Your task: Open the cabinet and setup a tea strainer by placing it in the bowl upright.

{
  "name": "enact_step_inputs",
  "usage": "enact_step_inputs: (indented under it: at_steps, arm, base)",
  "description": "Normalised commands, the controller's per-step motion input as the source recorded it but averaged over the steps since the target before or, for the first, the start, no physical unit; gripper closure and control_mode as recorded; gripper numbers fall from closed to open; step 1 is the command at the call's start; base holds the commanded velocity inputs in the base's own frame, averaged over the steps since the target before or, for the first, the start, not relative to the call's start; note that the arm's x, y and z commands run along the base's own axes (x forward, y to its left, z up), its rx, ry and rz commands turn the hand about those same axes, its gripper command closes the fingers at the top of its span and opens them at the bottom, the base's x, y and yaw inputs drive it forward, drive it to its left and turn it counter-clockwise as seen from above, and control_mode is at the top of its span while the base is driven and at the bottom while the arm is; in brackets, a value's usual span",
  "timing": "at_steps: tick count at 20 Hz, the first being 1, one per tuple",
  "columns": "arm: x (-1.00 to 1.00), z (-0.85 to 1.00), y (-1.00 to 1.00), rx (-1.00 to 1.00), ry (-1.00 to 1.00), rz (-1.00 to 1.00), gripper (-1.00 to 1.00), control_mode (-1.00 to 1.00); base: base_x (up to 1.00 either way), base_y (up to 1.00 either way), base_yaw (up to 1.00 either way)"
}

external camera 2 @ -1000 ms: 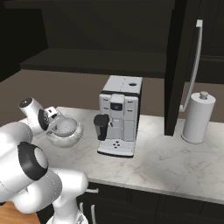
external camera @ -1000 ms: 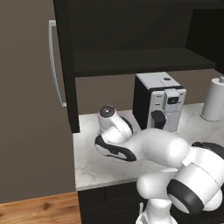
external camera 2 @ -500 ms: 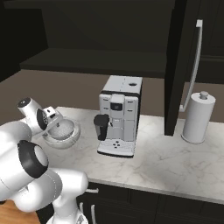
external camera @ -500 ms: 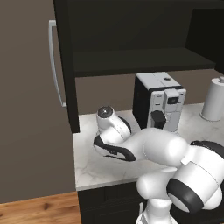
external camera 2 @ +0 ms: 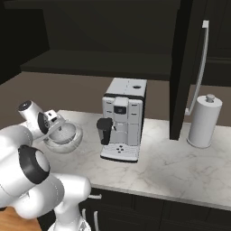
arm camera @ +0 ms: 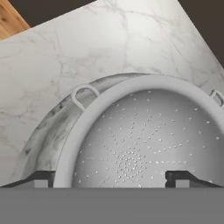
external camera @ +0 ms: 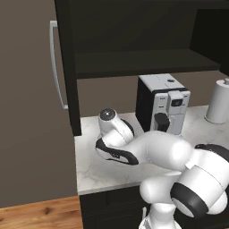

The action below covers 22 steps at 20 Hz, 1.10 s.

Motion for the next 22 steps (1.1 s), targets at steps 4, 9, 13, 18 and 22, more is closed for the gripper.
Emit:
enact_step_inputs:
  at_steps: [4,9,13,18,22]
  arm:
    - [-0.28,0.07,0.0,0.0,0.0,0.0,-1.0,-1.0]
    - [-0.31,0.25,-0.05,0.02,0.0,0.0,-1.0,-1.0]
    - [-0.22,0.38,-0.19,0.05,0.01,-0.01,-1.0,-1.0]
    - [-0.29,0.36,-0.32,0.05,0.06,-0.05,-1.0,-1.0]
    - [-0.51,0.4,-0.4,0.07,0.06,-0.09,-1.0,-1.0]
  base:
    - [0.0,0.0,0.0]
    - [0.0,0.0,0.0]
    - [0.0,0.0,0.0]
    - [0.0,0.0,0.0]
    - [0.0,0.0,0.0]
